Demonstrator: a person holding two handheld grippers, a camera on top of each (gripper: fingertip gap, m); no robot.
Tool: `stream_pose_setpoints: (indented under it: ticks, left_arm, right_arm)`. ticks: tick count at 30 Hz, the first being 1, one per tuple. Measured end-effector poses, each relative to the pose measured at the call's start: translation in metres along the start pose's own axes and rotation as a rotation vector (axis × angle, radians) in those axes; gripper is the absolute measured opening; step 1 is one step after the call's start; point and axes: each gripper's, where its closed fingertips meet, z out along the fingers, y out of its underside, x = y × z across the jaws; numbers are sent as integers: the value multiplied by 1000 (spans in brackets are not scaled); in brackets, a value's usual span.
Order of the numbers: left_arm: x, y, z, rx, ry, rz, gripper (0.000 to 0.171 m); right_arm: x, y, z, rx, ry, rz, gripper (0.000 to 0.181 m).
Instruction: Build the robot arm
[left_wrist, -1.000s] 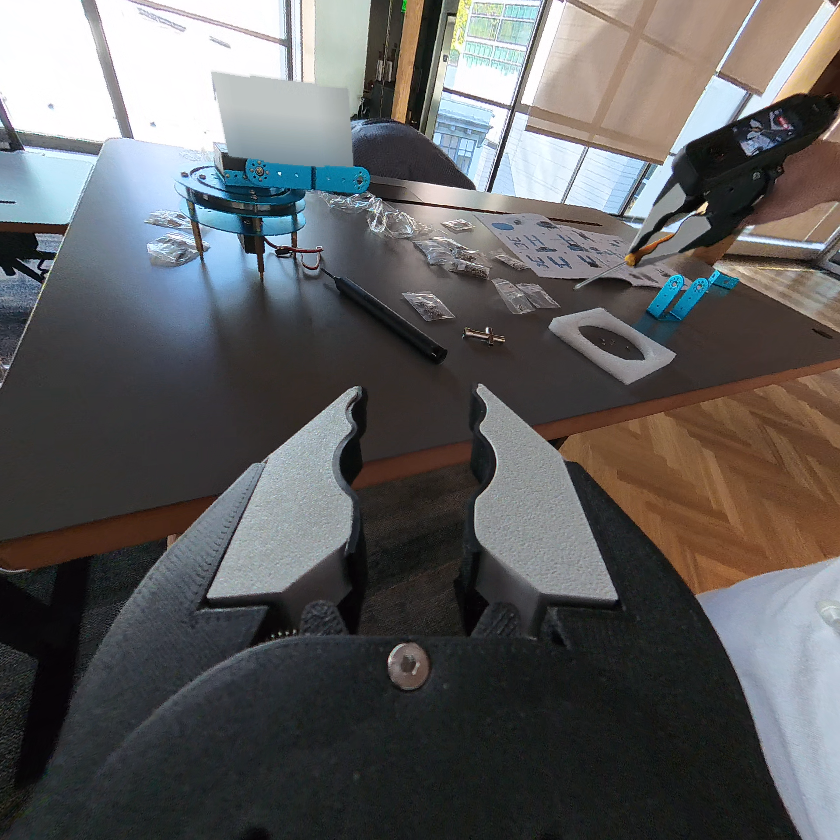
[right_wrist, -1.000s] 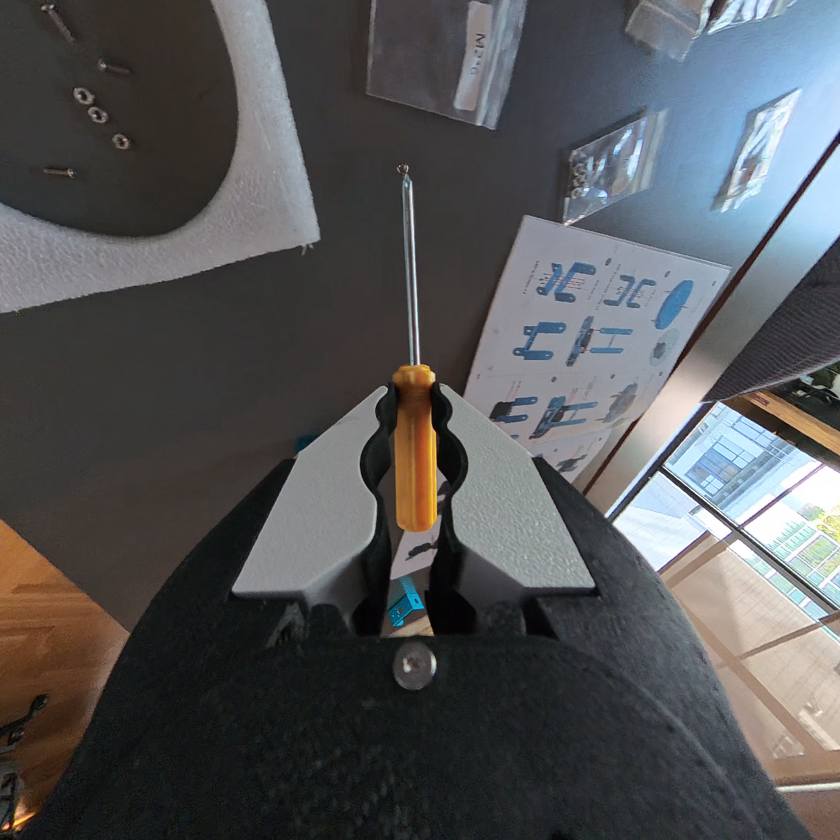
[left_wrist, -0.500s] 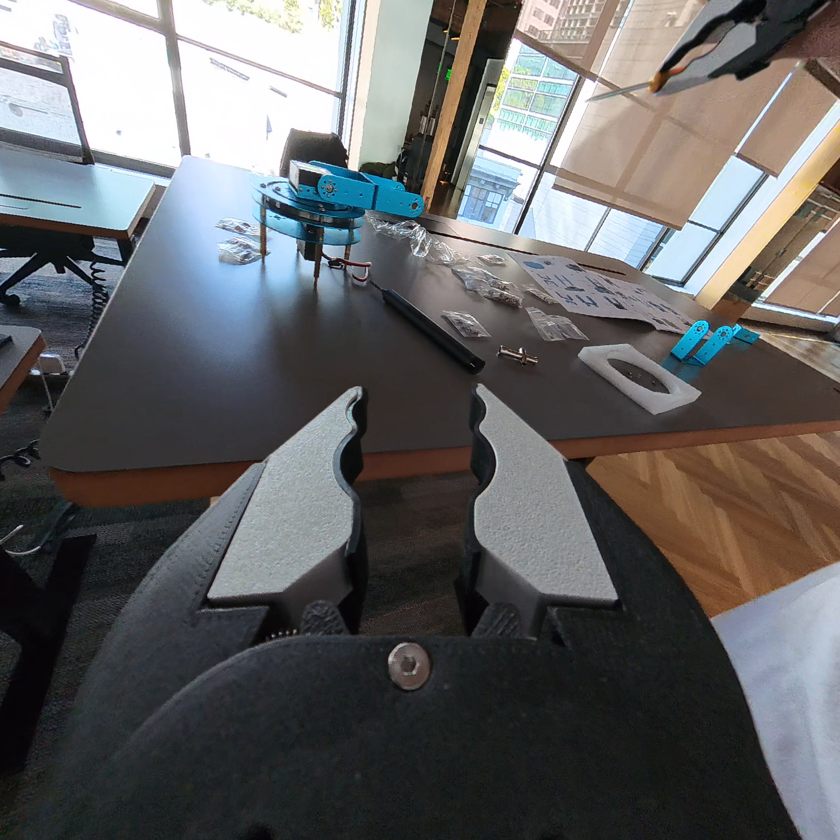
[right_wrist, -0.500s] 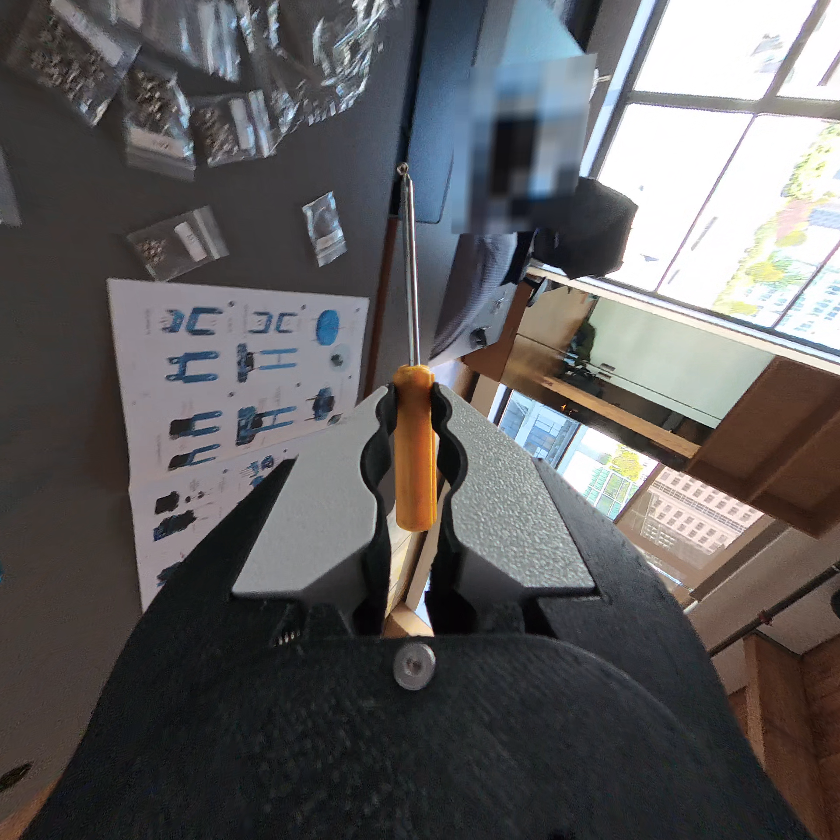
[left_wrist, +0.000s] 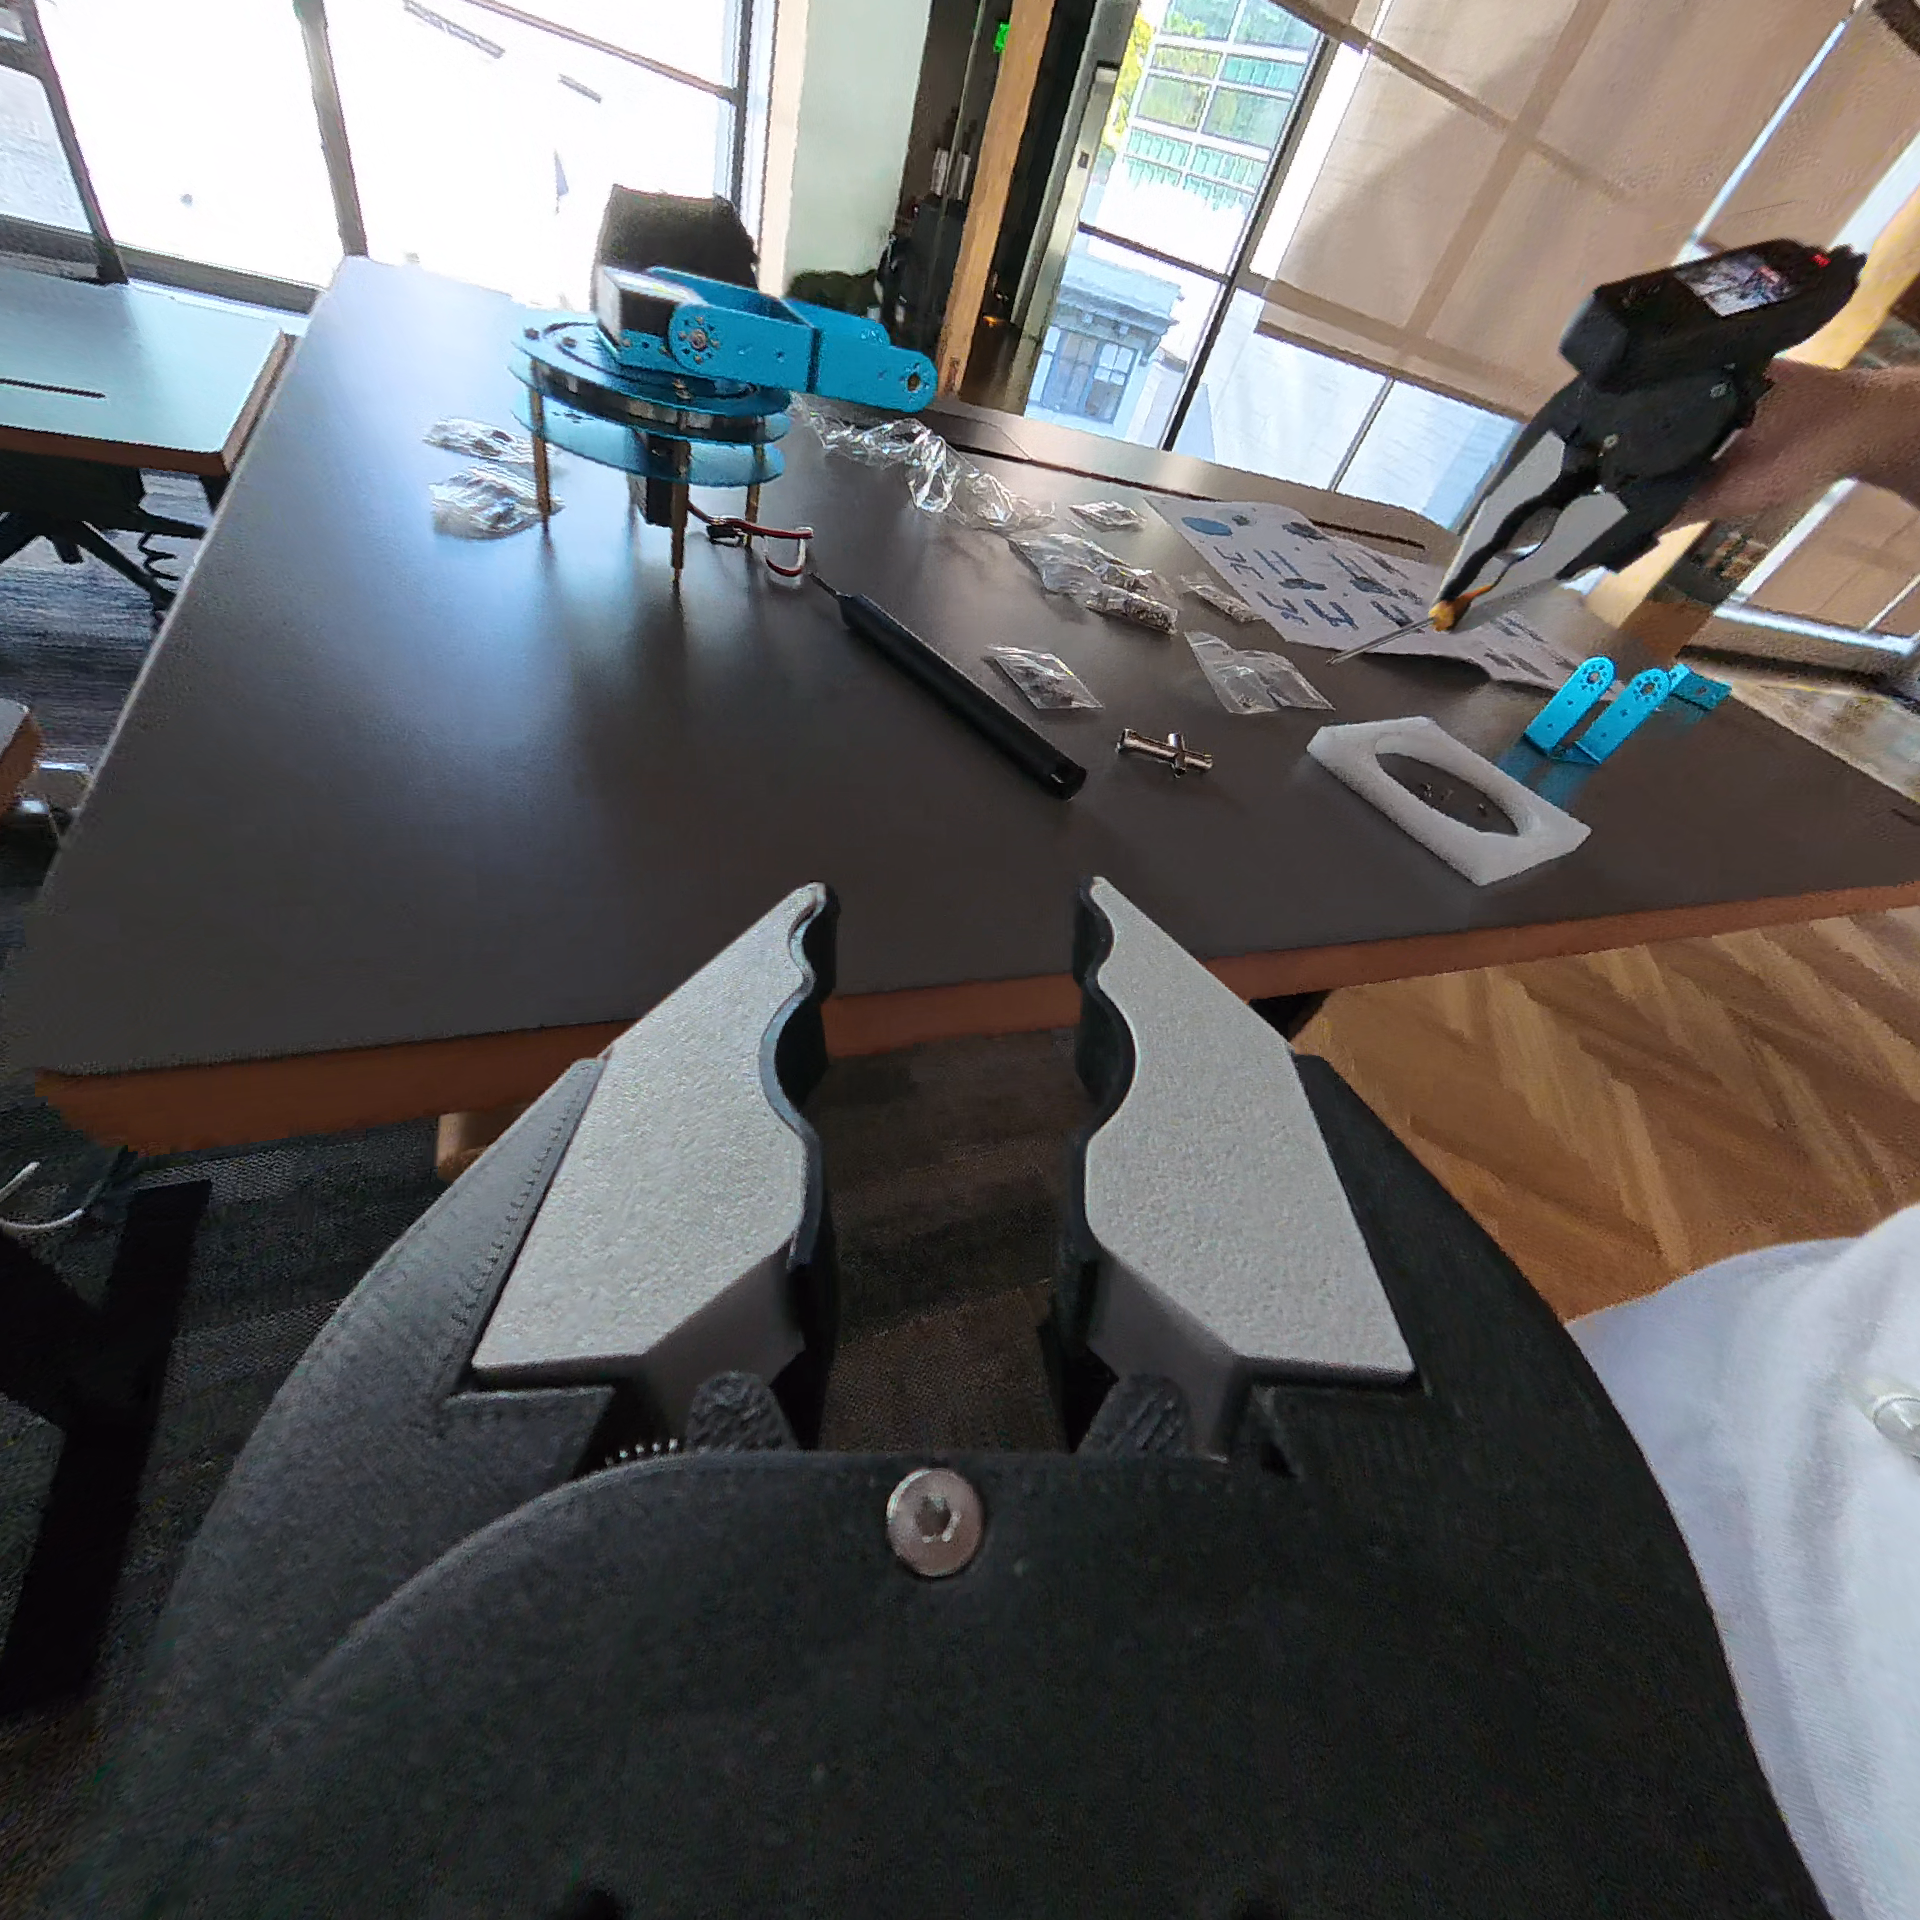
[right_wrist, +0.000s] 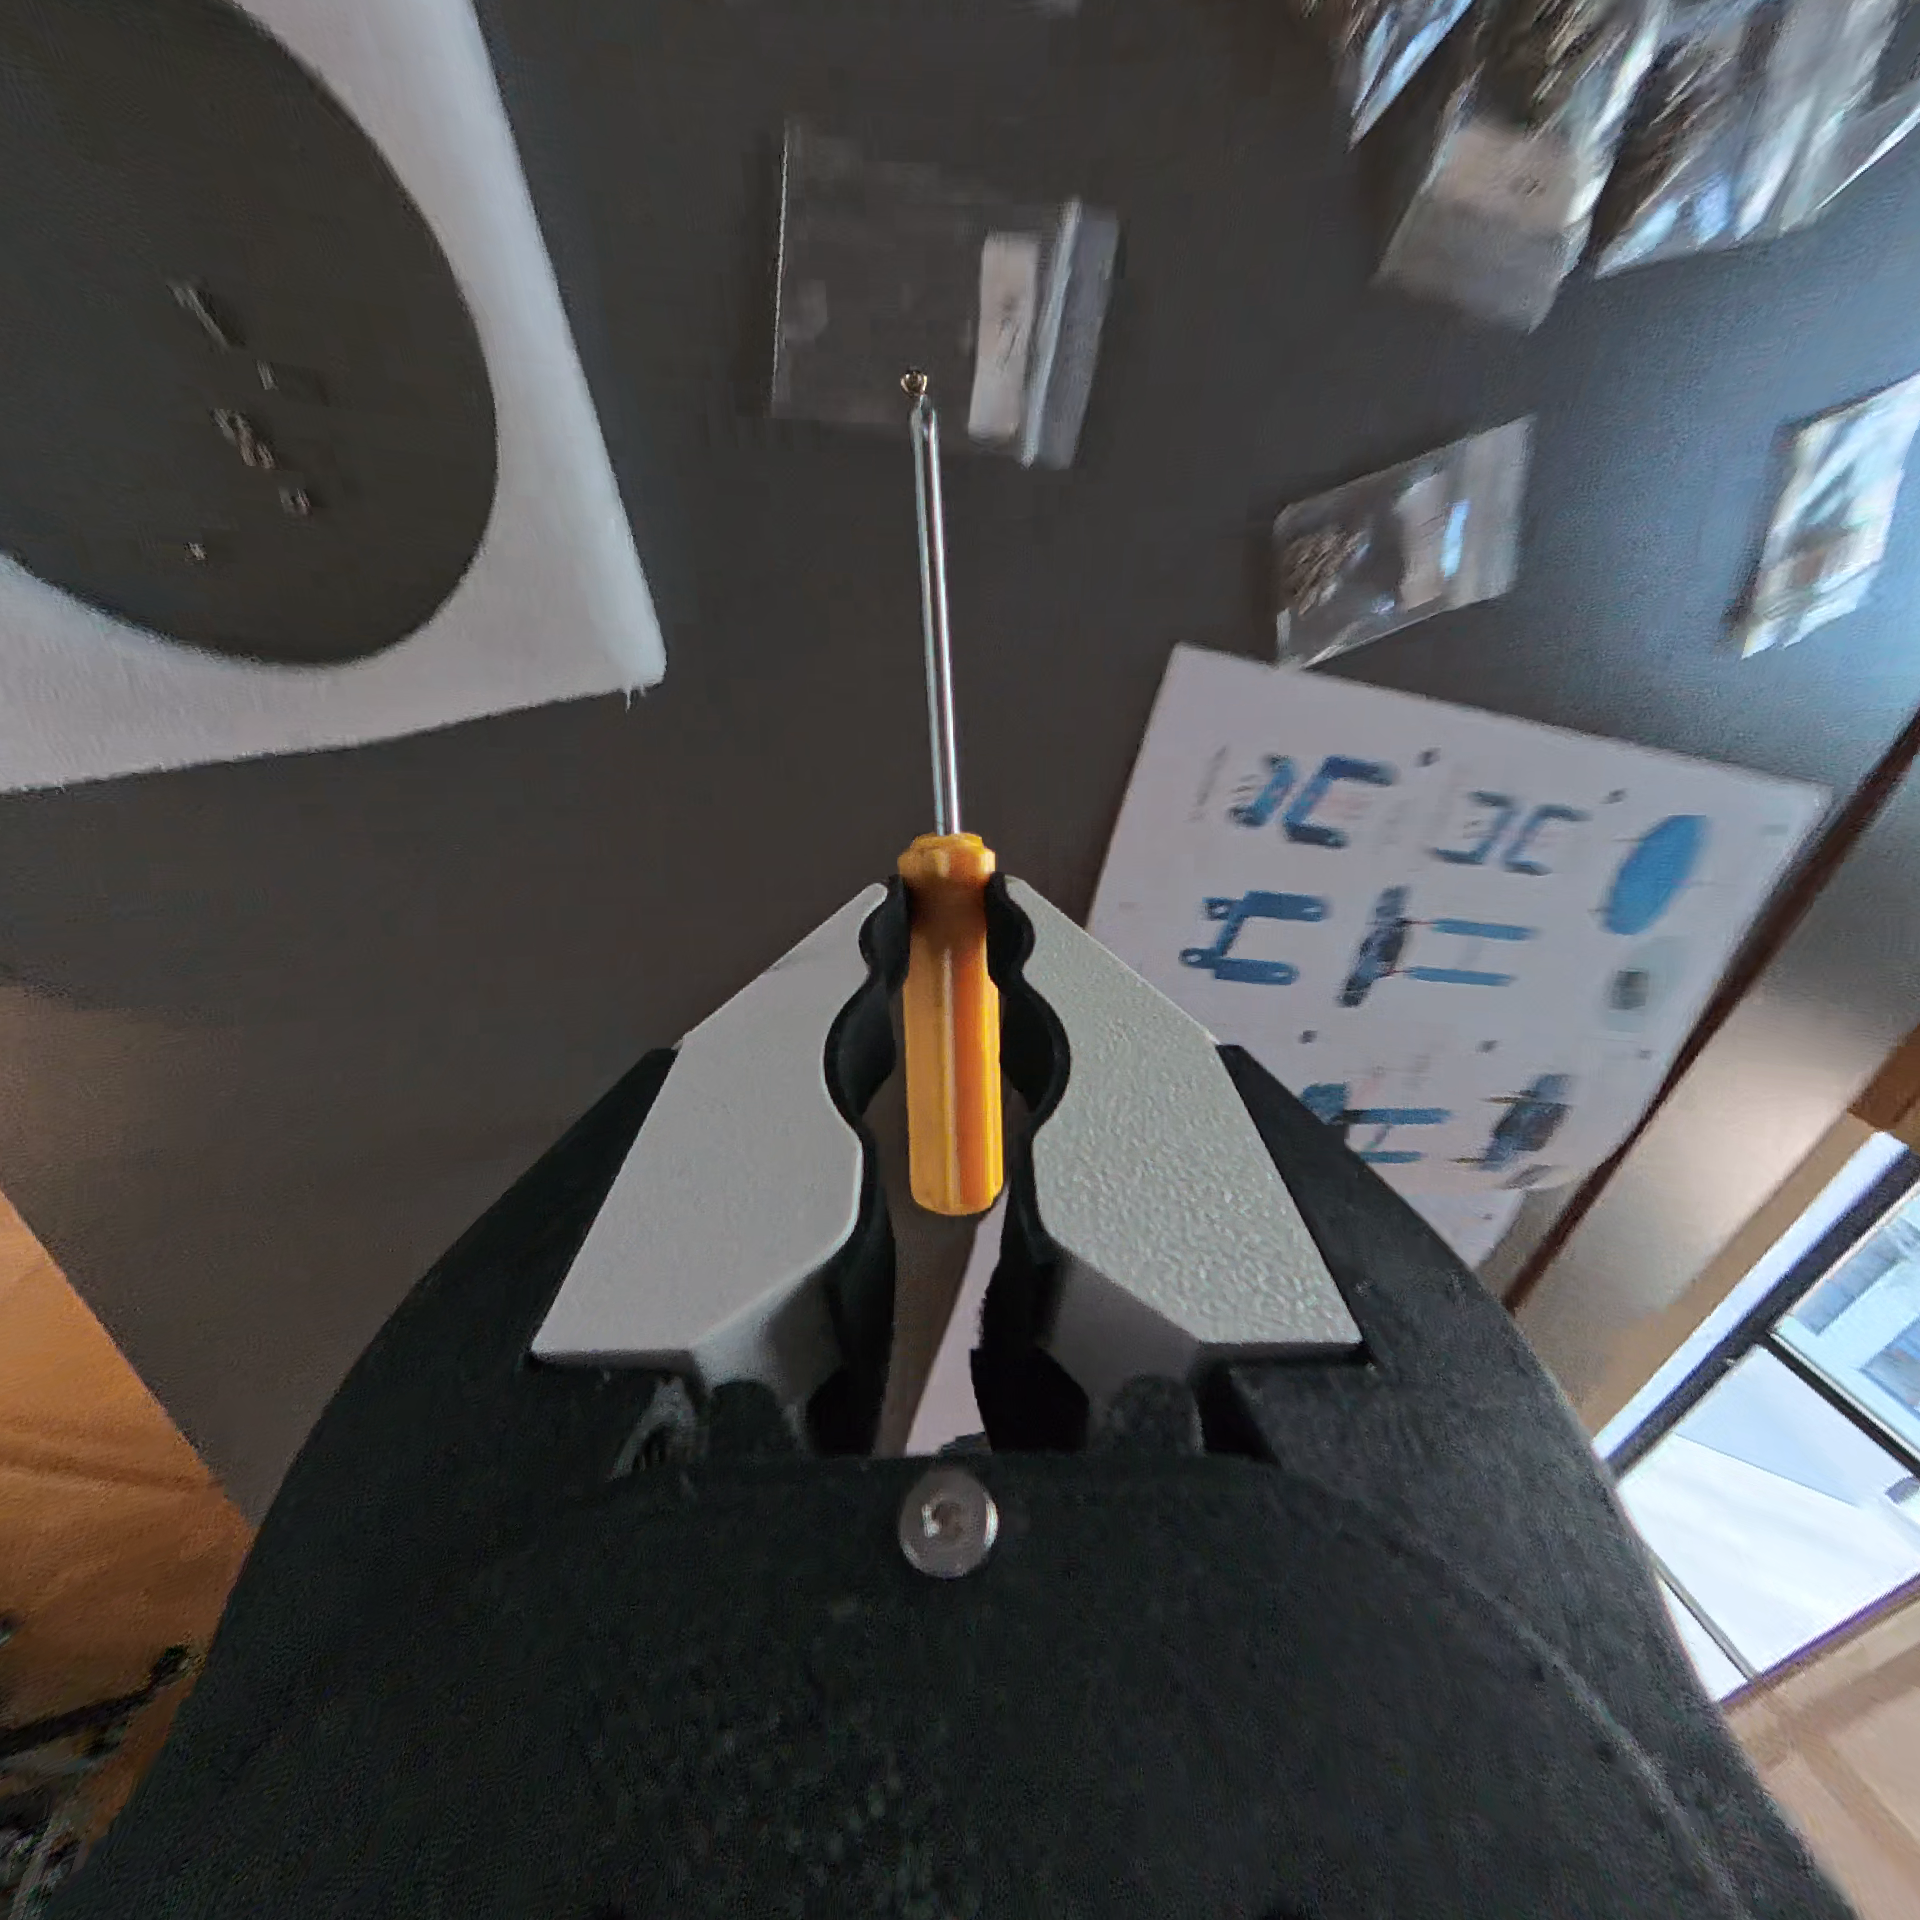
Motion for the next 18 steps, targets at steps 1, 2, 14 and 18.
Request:
stream_pose_setpoints:
  ticks: [1, 2, 14, 18]
  left_arm:
    - [5, -1, 6, -13, 10, 7, 45]
    - [10, -3, 12, -24, 20, 16, 45]
    - [93, -13, 85, -77, 88, 85, 45]
    - [117, -20, 102, -72, 97, 80, 45]
  right_arm:
    - [-3, 9, 6, -4, -7, 8, 13]
    - [-4, 16, 10, -6, -9, 12, 13]
    - [-5, 58, 31, 83, -67, -7, 14]
    - [-7, 66, 42, 127, -113, -1, 14]
